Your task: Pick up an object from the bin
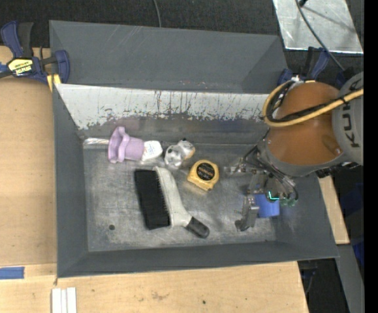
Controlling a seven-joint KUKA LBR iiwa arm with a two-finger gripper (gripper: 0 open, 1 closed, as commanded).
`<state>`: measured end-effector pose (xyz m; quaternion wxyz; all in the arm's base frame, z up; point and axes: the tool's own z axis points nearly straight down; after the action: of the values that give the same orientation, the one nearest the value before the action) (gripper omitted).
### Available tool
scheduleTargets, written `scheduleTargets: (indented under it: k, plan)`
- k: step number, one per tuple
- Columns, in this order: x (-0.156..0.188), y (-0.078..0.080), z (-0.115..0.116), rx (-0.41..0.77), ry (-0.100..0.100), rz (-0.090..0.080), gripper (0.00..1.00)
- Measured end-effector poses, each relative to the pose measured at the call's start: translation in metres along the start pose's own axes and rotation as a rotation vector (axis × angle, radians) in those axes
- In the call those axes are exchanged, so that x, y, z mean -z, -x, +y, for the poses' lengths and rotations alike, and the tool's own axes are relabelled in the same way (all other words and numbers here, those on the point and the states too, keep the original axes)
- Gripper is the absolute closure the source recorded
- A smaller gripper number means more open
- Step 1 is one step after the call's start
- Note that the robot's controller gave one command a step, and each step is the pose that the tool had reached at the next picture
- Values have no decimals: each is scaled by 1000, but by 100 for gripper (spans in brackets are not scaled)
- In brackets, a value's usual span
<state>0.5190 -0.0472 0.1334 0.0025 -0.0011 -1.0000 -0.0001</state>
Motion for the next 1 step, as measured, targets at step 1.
scheduleTargets:
  k: [1]
  plan:
    - [4,2,0,1,-1,-8,0]
